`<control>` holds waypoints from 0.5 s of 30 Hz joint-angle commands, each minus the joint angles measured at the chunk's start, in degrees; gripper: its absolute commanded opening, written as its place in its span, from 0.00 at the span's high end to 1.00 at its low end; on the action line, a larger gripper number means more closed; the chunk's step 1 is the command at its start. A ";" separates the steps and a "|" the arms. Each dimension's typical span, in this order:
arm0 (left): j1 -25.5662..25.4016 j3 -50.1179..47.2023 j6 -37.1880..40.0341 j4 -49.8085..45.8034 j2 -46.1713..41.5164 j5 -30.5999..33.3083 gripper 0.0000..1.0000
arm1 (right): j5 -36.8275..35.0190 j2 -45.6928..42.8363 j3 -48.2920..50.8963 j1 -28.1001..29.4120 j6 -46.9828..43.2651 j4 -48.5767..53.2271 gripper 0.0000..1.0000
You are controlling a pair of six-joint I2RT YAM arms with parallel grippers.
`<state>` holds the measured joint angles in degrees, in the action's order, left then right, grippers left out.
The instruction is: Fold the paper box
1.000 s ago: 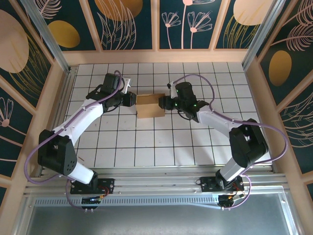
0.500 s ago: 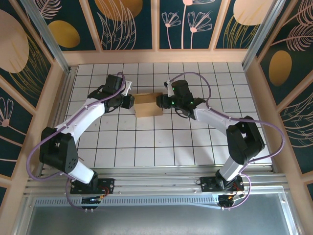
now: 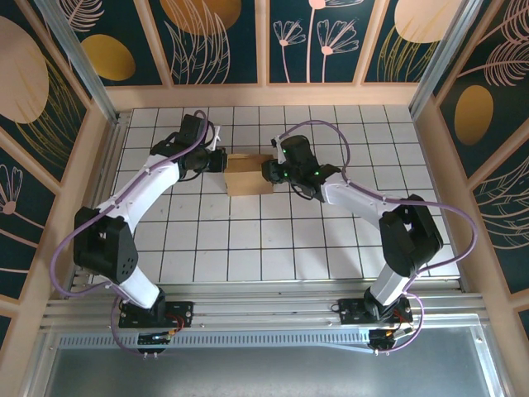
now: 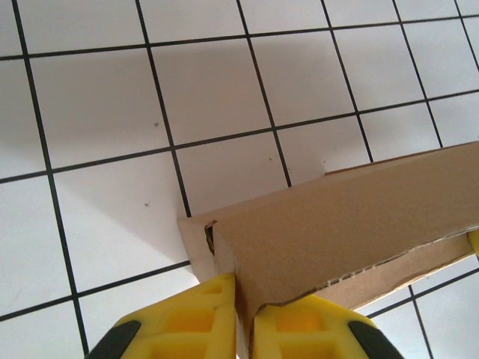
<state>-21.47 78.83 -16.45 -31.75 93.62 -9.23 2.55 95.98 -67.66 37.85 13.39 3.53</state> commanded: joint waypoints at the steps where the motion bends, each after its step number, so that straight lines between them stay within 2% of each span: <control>1: -0.51 1.26 -2.81 -1.60 1.64 -3.84 0.96 | -1.58 3.31 -0.38 1.18 -2.60 5.79 0.65; 4: -0.50 1.60 -1.98 -2.33 1.93 -1.84 1.00 | -1.49 3.57 -0.85 1.35 -2.87 6.04 0.65; 7: -0.51 3.13 -1.43 -3.74 2.32 -0.21 1.00 | -2.18 3.91 -1.20 1.61 -3.46 6.77 0.65; 15: -0.50 11.63 -5.32 -13.18 10.04 -1.01 1.00 | -8.72 5.75 -2.89 4.15 -6.45 9.64 0.65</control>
<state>-21.21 88.05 -19.44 -38.50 99.81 -7.20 -3.66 97.97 -70.78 39.86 10.85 5.48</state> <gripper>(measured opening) 0.046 0.350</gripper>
